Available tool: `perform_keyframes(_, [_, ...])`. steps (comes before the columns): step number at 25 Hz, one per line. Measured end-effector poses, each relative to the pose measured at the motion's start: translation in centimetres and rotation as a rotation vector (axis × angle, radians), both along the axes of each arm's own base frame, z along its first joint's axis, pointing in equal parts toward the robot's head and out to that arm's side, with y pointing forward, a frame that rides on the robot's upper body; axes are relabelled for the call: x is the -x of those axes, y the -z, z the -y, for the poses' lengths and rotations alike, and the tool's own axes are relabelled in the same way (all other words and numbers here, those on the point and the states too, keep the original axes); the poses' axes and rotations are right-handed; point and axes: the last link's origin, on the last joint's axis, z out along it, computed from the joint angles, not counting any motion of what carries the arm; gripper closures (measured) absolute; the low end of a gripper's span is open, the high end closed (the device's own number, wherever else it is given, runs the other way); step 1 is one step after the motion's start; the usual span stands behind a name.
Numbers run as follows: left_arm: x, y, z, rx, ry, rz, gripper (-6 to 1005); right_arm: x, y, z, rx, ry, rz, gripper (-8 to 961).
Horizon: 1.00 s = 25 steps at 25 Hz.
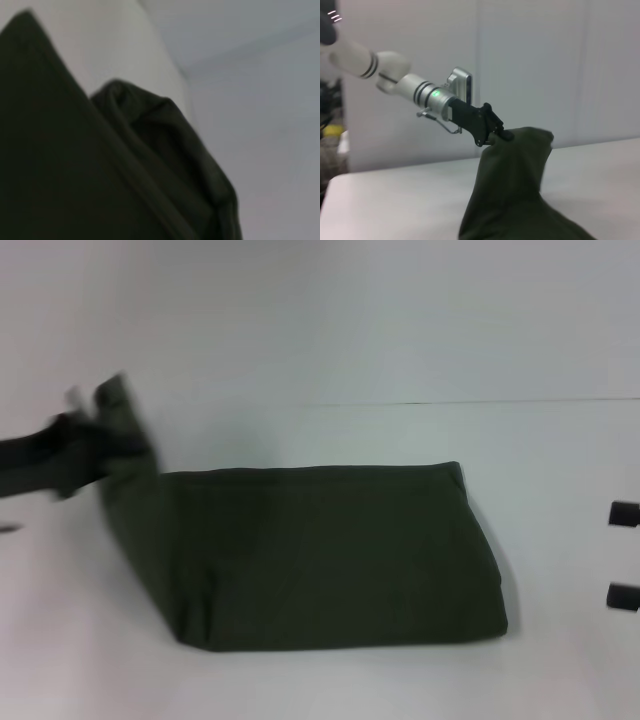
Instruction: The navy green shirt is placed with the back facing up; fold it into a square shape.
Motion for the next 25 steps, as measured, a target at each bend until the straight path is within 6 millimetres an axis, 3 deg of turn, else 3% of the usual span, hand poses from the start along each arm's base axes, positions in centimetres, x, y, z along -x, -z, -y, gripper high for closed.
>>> perform_keyframes(7, [-9.8, 7.7, -3.0, 0.128, 0.253, -0.01, 904, -0.9, -0.9, 0.3, -0.046, 0.136, -0.079, 23])
perform_keyframes(11, [-12.9, 12.5, -3.2, 0.162, 0.296, -0.065, 898, -1.1, -1.1, 0.3, -0.05, 0.177, -0.109, 23])
perform_keyframes(14, [-13.5, 16.2, -2.2, 0.224, 0.286, -0.125, 893, -1.1, -1.2, 0.1, -0.052, 0.196, -0.117, 23])
perform_keyframes(17, [-13.3, 18.0, -1.1, 0.278, 0.256, -0.1, 889, -1.2, -1.2, -0.2, -0.066, 0.206, -0.118, 23])
perform_keyframes(23, [-13.5, 18.9, 0.1, 0.311, 0.201, 0.021, 880, -1.3, -1.1, -0.7, -0.077, 0.219, -0.102, 23])
perform_keyframes(25, [-13.8, 18.6, 0.1, 0.306, 0.202, 0.052, 809, -1.3, -1.2, -0.8, -0.08, 0.223, -0.099, 23])
